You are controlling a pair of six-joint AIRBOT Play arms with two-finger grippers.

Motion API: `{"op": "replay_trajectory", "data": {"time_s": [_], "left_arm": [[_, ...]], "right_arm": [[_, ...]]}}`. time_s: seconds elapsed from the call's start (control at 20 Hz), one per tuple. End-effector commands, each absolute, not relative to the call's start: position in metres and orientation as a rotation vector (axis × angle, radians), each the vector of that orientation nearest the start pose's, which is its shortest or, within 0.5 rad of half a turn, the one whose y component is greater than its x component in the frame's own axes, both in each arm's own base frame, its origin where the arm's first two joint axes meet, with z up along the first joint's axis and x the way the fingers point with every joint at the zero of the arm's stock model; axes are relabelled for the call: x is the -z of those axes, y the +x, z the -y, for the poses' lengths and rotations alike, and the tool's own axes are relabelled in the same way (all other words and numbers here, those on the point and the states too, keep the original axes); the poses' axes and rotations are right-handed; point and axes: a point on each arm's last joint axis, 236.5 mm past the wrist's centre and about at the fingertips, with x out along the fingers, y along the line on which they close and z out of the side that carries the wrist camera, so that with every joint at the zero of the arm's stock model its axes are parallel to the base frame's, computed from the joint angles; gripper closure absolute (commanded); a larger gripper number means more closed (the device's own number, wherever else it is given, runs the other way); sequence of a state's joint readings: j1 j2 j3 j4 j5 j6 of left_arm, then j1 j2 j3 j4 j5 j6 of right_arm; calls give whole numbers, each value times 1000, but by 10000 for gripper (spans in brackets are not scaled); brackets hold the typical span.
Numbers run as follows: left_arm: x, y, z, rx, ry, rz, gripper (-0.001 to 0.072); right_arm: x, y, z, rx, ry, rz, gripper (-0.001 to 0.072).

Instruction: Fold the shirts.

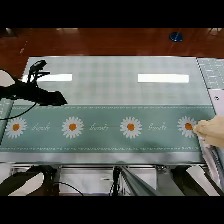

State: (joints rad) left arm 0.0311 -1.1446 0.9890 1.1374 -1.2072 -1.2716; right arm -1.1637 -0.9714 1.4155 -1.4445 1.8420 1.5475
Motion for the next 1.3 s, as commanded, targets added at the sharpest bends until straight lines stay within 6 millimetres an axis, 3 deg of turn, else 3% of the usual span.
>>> {"op": "replay_trajectory", "data": {"time_s": [0.0, 0.15, 0.35, 0.5, 0.65, 0.7, 0.8, 0.85, 0.9, 1.0, 1.05, 1.1, 1.15, 1.2, 1.25], "left_arm": [[-16, 342, 80, 385, -169, -1232, 176], [-16, 341, 80, 387, -170, -1236, 176], [-16, 342, 80, 384, -171, -1231, 176], [-16, 342, 80, 384, -171, -1232, 176], [-16, 342, 80, 384, -171, -1230, 176], [-16, 342, 80, 384, -171, -1230, 176], [-16, 342, 80, 385, -170, -1232, 177], [-16, 342, 80, 384, -170, -1232, 176], [-16, 342, 80, 384, -171, -1231, 176], [-17, 342, 80, 384, -171, -1230, 176], [-17, 344, 80, 383, -175, -1223, 176], [-19, 348, 81, 381, -183, -1204, 175], [-25, 356, 83, 380, -197, -1171, 175], [-34, 366, 85, 378, -206, -1125, 174], [-44, 379, 83, 366, -202, -1071, 174]], "right_arm": [[-127, 60, 222, 1023, 847, -1365, 681], [-107, 8, 222, 1174, 804, -1564, 682], [-107, -35, 225, 1314, 731, -1718, 682], [-104, -55, 231, 1379, 666, -1808, 682], [-80, -58, 228, 1321, 663, -1896, 678], [-71, -62, 228, 1285, 630, -1934, 620], [-67, -76, 237, 1247, 505, -2019, 363], [-66, -80, 246, 1266, 459, -2011, 288], [-67, -81, 257, 1284, 417, -1983, 247], [-72, -80, 284, 1315, 293, -1924, 245], [-68, -64, 299, 1309, 276, -1822, 245], [-66, -31, 316, 1266, 274, -1665, 246], [-72, 16, 339, 1210, 232, -1469, 247], [-89, 82, 358, 1126, 194, -1228, 247], [-116, 161, 363, 995, 175, -980, 247]]}}
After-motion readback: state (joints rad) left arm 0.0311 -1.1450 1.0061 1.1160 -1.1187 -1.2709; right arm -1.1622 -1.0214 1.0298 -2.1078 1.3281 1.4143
